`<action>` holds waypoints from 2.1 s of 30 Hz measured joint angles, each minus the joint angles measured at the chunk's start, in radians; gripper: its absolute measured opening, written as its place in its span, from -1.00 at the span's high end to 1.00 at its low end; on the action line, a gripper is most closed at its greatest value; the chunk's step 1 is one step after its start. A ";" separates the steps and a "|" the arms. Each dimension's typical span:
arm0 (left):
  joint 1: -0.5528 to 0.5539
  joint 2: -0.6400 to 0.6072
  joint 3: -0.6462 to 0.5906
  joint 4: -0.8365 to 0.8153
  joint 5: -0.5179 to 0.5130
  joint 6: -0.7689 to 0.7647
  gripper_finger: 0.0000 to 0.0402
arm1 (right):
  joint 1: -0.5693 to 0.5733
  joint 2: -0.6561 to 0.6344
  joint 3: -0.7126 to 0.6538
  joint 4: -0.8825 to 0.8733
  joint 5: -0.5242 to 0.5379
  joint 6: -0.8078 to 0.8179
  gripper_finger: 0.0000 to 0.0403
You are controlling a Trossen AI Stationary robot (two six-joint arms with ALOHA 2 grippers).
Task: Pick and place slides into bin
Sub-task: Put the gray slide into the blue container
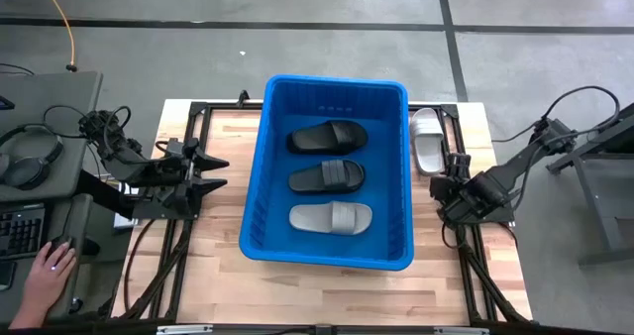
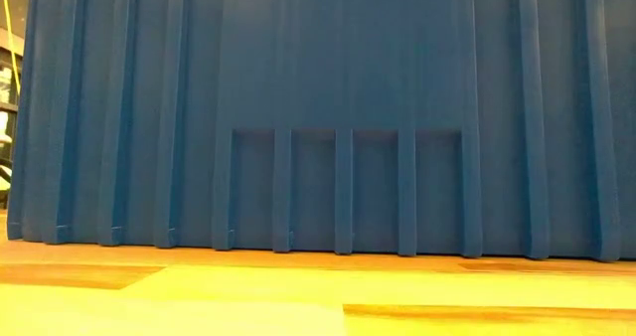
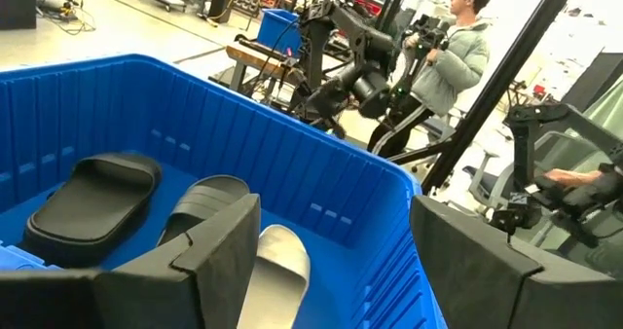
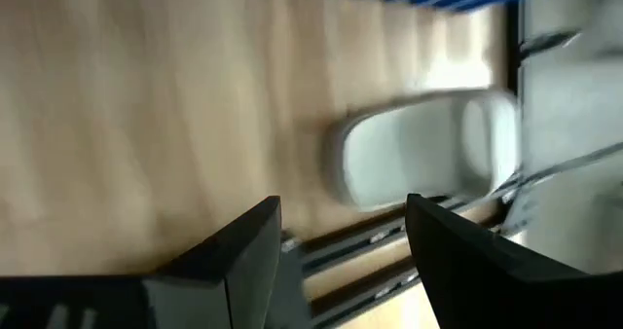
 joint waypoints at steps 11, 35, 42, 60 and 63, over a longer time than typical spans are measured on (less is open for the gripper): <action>0.000 0.000 0.000 0.000 0.000 0.000 -0.26 | -0.212 0.013 0.108 0.004 0.048 0.077 -0.04; 0.000 0.000 0.000 0.000 0.000 0.000 -0.26 | -0.647 0.001 0.079 0.004 -0.125 0.510 -0.04; 0.000 0.000 0.000 0.000 0.000 0.000 -0.26 | -0.711 -0.020 0.079 0.010 0.006 0.764 -0.04; 0.000 0.000 0.000 0.000 0.000 0.000 -0.26 | -0.823 -0.137 0.020 0.407 0.259 0.932 -0.05; 0.000 0.000 0.000 0.000 0.000 0.000 -0.26 | -0.876 -0.225 -0.066 0.509 0.251 0.873 -0.05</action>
